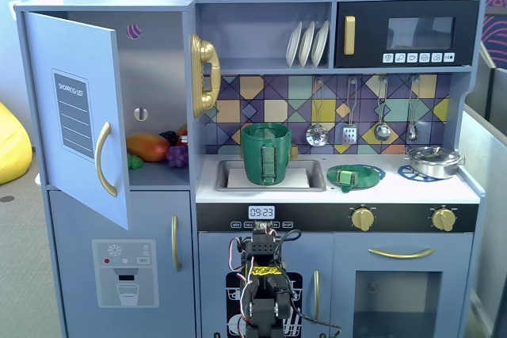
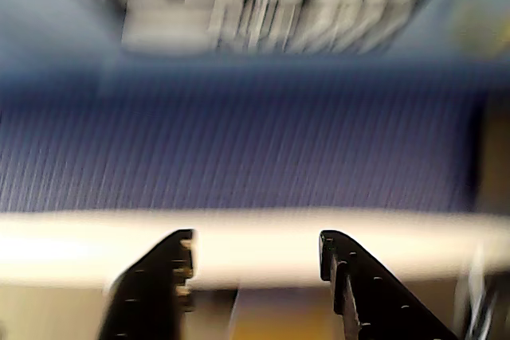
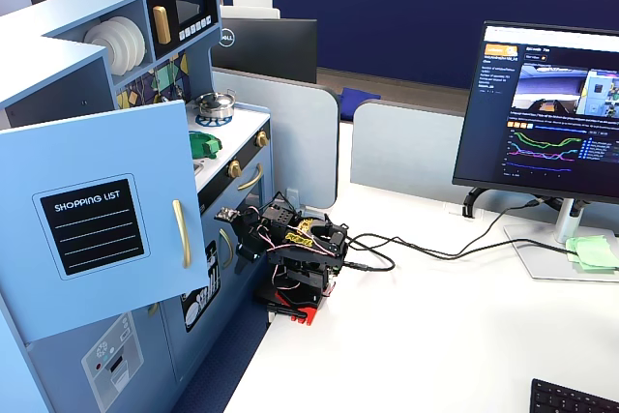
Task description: Take off the lid from the green recipient and place it on the counter
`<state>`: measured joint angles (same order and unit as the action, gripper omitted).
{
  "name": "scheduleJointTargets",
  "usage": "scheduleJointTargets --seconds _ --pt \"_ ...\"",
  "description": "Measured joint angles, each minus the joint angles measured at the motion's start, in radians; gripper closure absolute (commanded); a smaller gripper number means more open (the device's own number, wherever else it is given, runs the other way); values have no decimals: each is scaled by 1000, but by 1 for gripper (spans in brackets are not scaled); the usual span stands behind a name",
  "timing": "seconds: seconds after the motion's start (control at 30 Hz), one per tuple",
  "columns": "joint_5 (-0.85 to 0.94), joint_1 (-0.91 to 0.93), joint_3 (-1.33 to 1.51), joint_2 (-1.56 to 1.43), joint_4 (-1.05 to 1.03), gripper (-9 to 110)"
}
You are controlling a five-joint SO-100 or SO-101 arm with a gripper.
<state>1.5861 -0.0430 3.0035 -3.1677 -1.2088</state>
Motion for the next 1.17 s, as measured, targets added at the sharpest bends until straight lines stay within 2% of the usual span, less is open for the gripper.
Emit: scheduleJointTargets --seconds 0.2,1.17 --pt "-15 -8 -6 -17 -137 101" --pt "-41 5 -25 -17 -147 99"
